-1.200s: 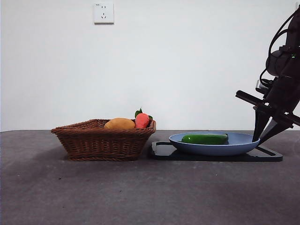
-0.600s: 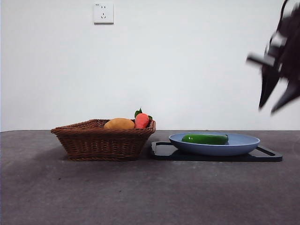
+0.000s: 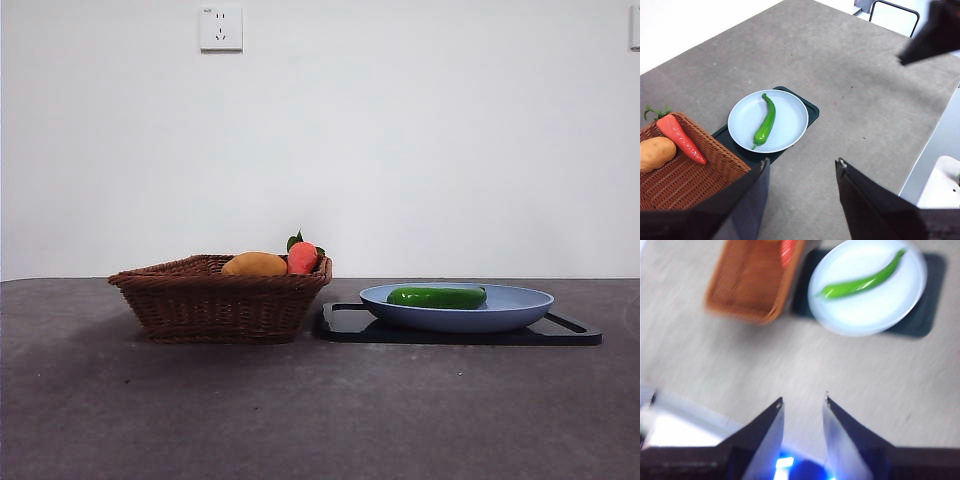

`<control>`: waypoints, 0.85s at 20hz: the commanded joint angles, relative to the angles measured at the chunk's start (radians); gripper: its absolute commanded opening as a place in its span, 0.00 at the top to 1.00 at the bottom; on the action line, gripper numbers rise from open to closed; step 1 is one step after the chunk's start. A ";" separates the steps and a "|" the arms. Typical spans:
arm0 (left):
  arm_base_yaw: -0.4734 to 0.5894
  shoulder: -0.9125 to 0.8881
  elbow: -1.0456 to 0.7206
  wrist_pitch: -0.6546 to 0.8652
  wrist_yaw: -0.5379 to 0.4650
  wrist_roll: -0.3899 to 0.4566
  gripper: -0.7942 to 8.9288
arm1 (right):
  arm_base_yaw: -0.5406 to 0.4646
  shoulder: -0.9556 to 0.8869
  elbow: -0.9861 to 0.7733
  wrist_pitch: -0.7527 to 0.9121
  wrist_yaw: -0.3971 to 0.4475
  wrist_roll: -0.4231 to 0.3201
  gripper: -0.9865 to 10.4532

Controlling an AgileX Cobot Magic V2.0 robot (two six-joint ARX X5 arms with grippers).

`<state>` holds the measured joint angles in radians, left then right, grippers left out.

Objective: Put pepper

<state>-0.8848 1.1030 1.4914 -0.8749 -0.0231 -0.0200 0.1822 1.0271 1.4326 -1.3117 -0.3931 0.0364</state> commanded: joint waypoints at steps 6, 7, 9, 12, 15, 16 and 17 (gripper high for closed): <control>-0.011 0.007 0.021 -0.003 0.000 -0.010 0.91 | 0.076 -0.099 0.019 -0.060 0.002 -0.038 0.91; -0.011 0.007 0.021 -0.006 0.000 -0.010 0.91 | 0.076 -0.099 0.019 -0.060 0.002 -0.037 0.91; -0.011 0.007 0.021 -0.007 -0.001 -0.010 0.91 | 0.076 -0.098 0.019 -0.060 0.002 -0.003 0.90; -0.011 0.007 0.021 -0.006 0.000 -0.010 0.91 | 0.076 -0.096 0.019 -0.058 0.003 0.015 0.90; -0.011 0.007 0.021 -0.006 -0.001 -0.010 0.91 | 0.076 -0.097 0.019 -0.058 0.003 0.015 0.90; -0.011 0.007 0.021 -0.006 -0.001 -0.010 0.91 | 0.076 -0.096 0.019 -0.058 0.003 0.015 0.90; -0.011 0.007 0.021 -0.006 -0.001 -0.010 0.91 | 0.076 -0.096 0.019 -0.058 0.003 0.015 0.90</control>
<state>-0.8848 1.1030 1.4914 -0.8875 -0.0231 -0.0261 0.2543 0.9245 1.4334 -1.3560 -0.3912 0.0422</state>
